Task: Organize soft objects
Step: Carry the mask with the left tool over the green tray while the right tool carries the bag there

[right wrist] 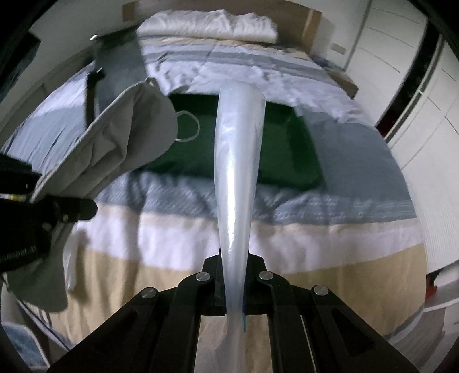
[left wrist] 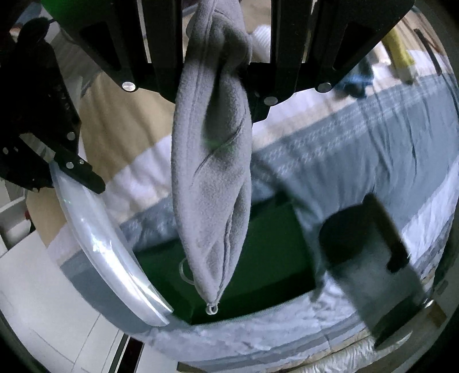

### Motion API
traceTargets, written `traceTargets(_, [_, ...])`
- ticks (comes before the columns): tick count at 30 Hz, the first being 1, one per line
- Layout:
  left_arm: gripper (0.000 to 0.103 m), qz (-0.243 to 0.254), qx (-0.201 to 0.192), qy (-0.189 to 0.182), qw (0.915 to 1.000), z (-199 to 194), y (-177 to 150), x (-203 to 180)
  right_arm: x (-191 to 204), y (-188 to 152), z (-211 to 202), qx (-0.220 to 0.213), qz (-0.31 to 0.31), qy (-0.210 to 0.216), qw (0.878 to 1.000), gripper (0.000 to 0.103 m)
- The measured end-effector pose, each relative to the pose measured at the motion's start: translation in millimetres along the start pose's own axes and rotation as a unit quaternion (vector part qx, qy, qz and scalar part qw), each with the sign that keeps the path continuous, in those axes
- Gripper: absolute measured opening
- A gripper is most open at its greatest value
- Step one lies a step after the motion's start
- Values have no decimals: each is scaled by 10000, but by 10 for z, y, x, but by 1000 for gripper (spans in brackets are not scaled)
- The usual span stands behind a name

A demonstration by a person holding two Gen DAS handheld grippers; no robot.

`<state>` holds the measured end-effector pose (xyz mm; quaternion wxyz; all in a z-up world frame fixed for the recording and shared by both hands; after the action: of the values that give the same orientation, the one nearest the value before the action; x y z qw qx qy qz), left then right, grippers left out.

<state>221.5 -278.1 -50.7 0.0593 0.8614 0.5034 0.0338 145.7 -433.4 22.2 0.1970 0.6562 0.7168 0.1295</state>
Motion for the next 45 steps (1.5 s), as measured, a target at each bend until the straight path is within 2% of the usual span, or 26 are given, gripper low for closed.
traceTargets(7, [15,-192,-229,-25,9996,42,479,-77,-360,424,139,-217,323,-63,9992,4])
traceTargets(13, [15,-530,-471,136,9974,181,909,61,-647,894,361,-427,535,-73,9976,4])
traceTargets(21, [15,-1240,-535,102,9908,497,1380,264,-640,1356,871,-338,412,-6,9986,4])
traceTargets(23, [15,-1357,-583,244,9887,564,1481,295,-673,1469,1030,-284,406,7,9988,4])
traceTargets(33, [15,-1900,-529,323,9798,809,1731,529,-710,1773,1570,-79,361,53,9993,5])
traceTargets(35, [15,-1965,-503,397,9784,859,1772,593,-679,1846,1689,-58,322,5,9995,5])
traceTargets(38, [15,-2028,-409,713,9758,929,1790,675,-645,1919,1837,8,289,-95,9995,5])
traceTargets(41, [15,-2059,-208,841,9747,1056,1816,726,-661,1972,1992,109,325,-149,9993,6])
traceTargets(45, [15,-2043,-128,871,9750,1163,1828,765,-682,2032,2170,206,336,-241,9989,6])
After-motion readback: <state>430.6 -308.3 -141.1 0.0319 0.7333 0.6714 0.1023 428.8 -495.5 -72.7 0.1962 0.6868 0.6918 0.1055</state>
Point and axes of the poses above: each gripper's, at about its wrist camera, not at the fingertips, and z roughly the way its jaws point, x to its left, y to its top, the point moved 2 cm from there along z, roughly the way its jaws point, and after that the axes turned 7 degrees about x, right-handed, at the moved point
